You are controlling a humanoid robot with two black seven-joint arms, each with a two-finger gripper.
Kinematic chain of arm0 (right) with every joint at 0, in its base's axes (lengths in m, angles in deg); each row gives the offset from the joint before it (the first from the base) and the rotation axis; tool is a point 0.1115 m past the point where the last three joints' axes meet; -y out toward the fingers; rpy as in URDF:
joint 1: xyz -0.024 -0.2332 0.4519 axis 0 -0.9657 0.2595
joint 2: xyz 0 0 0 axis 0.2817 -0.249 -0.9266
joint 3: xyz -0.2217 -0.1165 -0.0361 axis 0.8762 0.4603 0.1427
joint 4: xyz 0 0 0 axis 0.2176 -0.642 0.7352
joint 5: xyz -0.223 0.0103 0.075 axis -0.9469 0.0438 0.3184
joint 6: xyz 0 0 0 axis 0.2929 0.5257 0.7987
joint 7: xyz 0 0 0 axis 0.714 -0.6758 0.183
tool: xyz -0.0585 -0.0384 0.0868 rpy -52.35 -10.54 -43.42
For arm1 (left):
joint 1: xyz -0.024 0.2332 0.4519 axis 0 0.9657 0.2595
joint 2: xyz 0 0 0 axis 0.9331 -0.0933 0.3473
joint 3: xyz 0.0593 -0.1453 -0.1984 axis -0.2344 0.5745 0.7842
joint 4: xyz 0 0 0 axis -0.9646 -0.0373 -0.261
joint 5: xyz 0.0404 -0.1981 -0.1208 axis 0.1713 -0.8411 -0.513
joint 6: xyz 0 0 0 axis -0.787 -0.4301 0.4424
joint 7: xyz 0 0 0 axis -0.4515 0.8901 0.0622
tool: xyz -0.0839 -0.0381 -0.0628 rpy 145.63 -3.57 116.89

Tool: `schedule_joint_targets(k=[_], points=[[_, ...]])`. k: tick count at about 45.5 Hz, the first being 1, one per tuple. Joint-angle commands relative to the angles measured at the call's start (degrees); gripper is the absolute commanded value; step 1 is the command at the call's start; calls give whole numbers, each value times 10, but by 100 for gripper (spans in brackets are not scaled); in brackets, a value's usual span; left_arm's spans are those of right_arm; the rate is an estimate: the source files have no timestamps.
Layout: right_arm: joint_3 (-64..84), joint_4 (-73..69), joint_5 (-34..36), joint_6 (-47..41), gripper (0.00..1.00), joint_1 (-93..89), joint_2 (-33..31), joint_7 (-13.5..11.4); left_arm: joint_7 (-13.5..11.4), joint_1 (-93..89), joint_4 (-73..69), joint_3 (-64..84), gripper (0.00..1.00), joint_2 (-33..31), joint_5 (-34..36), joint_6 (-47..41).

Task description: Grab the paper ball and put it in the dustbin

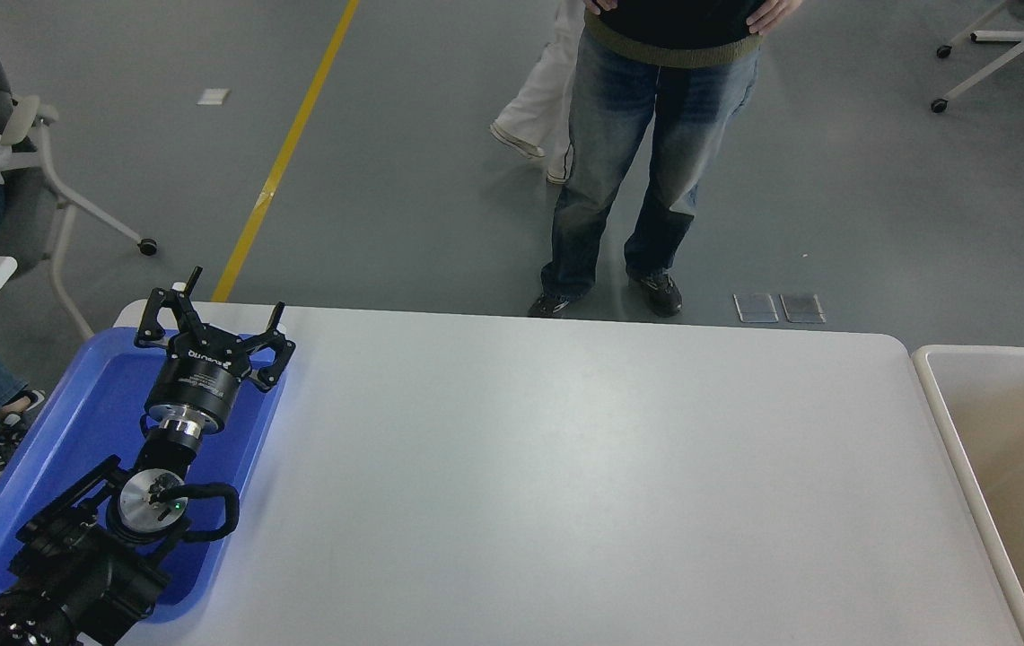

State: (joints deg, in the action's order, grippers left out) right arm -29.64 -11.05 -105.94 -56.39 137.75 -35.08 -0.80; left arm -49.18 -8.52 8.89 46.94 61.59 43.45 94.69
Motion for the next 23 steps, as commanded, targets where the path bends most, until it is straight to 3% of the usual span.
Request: schedule_joint_targets(k=[1,23], points=[[-65,103,68,109,0,-124,68,0,0,0,0,0,100,0,0,0],[-174,300,92,217,0,-242,217,1,0,1,0,0,100,0,0,0]])
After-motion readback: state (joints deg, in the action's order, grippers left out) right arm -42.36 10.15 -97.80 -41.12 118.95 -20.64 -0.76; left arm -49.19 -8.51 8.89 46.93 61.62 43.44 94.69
